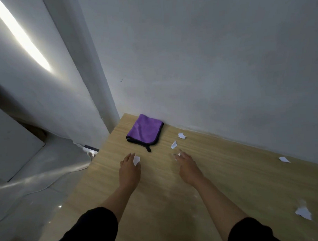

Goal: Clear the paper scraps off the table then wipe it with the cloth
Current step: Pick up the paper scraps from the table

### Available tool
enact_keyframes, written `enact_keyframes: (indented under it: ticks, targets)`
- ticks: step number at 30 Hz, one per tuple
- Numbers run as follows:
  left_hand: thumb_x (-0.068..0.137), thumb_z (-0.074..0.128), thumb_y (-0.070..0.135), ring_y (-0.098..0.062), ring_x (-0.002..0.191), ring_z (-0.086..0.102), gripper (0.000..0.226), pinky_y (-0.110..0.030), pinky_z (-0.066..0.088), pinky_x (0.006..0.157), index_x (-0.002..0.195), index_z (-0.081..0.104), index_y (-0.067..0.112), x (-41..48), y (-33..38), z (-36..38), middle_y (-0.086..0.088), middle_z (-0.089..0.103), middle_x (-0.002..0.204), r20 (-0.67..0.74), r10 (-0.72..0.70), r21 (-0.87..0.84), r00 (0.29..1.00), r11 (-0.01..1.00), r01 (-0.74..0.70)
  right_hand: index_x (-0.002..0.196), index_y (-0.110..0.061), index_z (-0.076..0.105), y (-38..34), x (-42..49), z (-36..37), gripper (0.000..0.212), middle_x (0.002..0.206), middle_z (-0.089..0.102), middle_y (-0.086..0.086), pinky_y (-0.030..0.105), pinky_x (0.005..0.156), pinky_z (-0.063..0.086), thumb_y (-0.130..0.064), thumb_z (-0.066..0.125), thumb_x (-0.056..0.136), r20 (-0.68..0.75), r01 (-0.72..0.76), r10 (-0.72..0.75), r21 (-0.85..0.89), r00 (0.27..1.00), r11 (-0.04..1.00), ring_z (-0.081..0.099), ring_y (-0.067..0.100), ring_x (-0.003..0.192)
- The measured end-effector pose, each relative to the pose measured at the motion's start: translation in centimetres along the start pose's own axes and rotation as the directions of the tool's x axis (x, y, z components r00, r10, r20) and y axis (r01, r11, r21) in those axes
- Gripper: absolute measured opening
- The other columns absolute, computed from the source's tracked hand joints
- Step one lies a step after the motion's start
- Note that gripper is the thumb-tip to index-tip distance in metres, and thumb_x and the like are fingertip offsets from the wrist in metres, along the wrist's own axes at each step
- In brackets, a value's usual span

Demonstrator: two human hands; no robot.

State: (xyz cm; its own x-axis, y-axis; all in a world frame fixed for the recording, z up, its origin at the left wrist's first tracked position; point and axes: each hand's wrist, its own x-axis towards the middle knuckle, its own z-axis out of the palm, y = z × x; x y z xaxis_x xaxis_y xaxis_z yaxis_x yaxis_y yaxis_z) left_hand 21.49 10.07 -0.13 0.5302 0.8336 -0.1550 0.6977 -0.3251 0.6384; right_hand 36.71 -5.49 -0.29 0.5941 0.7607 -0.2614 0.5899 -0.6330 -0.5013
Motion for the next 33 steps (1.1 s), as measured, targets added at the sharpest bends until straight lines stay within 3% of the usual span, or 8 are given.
enact_keyframes:
  ticks: [4, 7, 10, 14, 19, 22, 28, 33]
  targets:
    - [0.089, 0.056, 0.028, -0.027, 0.12, 0.041, 0.045, -0.038, 0.042, 0.097, 0.13, 0.046, 0.013, 1.7, -0.7, 0.5, -0.013, 0.047, 0.129, 0.017, -0.036, -0.06, 0.999, 0.997, 0.037, 0.134, -0.018, 0.046, 0.9, 2.0, 1.7, 0.055, 0.146, 0.037, 0.0, 0.036, 0.105, 0.034, 0.007, 0.041, 0.086, -0.114, 0.032, -0.043, -0.091, 0.993, 0.995, 0.035, 0.022, 0.127]
    - [0.089, 0.056, 0.02, -0.027, 0.114, 0.043, 0.035, -0.037, 0.043, 0.093, 0.123, 0.052, 0.012, 2.6, -1.0, 1.0, -0.014, 0.047, 0.121, 0.027, -0.008, -0.096, 1.0, 0.995, 0.01, 0.108, -0.008, 0.065, 1.4, 3.0, 2.6, 0.028, 0.111, 0.061, 0.005, 0.035, 0.09, 0.044, 0.001, 0.047, 0.088, -0.27, 0.046, -0.055, -0.039, 0.961, 0.998, 0.047, 0.024, 0.104]
    - [0.092, 0.049, 0.017, -0.025, 0.106, 0.049, 0.025, -0.034, 0.044, 0.087, 0.116, 0.055, 0.01, 3.4, -1.2, 1.4, -0.012, 0.054, 0.113, 0.009, 0.023, -0.142, 1.0, 0.99, -0.021, 0.094, -0.003, 0.066, 1.4, 4.1, 2.2, 0.015, 0.099, 0.059, 0.007, 0.021, 0.079, 0.035, -0.004, 0.051, 0.09, -0.326, 0.015, -0.013, 0.004, 0.945, 1.0, 0.048, 0.021, 0.099]
    - [0.091, 0.052, 0.023, -0.019, 0.094, 0.056, 0.016, -0.031, 0.046, 0.083, 0.103, 0.06, 0.015, 4.2, -0.3, 2.1, -0.004, 0.061, 0.1, 0.009, 0.11, -0.207, 0.994, 0.973, -0.106, 0.083, -0.006, 0.064, 1.2, 6.0, 1.0, 0.002, 0.086, 0.062, 0.008, 0.033, 0.074, 0.046, -0.007, 0.063, 0.084, -0.463, -0.08, 0.042, -0.061, 0.885, 0.995, 0.052, 0.027, 0.088]
    - [0.088, 0.058, 0.03, -0.013, 0.087, 0.058, 0.016, -0.028, 0.049, 0.079, 0.095, 0.065, 0.017, 5.1, 2.6, 3.9, 0.001, 0.064, 0.092, 0.075, 0.214, -0.248, 0.974, 0.95, -0.189, 0.091, -0.015, 0.057, 1.9, 8.9, -0.7, 0.02, 0.128, 0.052, 0.003, 0.033, 0.092, 0.036, 0.002, 0.051, 0.082, -0.327, -0.019, -0.052, -0.212, 0.944, 0.977, 0.041, 0.024, 0.117]
    - [0.087, 0.06, 0.027, -0.016, 0.092, 0.056, 0.016, -0.026, 0.046, 0.079, 0.093, 0.064, 0.013, 5.8, 4.3, 5.0, -0.002, 0.061, 0.097, 0.136, 0.269, -0.21, 0.953, 0.948, -0.238, 0.085, -0.018, 0.046, 2.5, 10.0, -1.3, 0.02, 0.148, 0.034, 0.002, 0.033, 0.098, 0.034, 0.002, 0.047, 0.086, -0.195, 0.025, -0.033, -0.044, 0.98, 0.999, 0.033, 0.021, 0.132]
    - [0.087, 0.058, 0.018, -0.02, 0.127, 0.04, 0.019, -0.022, 0.031, 0.097, 0.103, 0.064, 0.009, 7.0, 7.5, 7.4, -0.007, 0.044, 0.14, 0.253, 0.364, -0.109, 0.896, 0.931, -0.347, 0.086, -0.013, 0.059, 4.3, 9.5, -1.2, 0.007, 0.111, 0.059, 0.002, 0.03, 0.081, 0.04, -0.008, 0.053, 0.087, -0.285, 0.008, 0.003, 0.036, 0.959, 0.999, 0.048, 0.021, 0.106]
    - [0.084, 0.061, 0.016, -0.027, 0.113, 0.05, 0.013, -0.026, 0.037, 0.088, 0.093, 0.067, 0.007, 7.1, 8.9, 8.7, -0.009, 0.06, 0.119, 0.312, 0.382, -0.077, 0.87, 0.923, -0.378, 0.082, -0.009, 0.062, 4.9, 6.9, -0.7, 0.019, 0.088, 0.064, 0.009, 0.034, 0.074, 0.041, -0.019, 0.046, 0.084, -0.387, -0.005, -0.012, -0.044, 0.922, 0.999, 0.056, 0.029, 0.089]
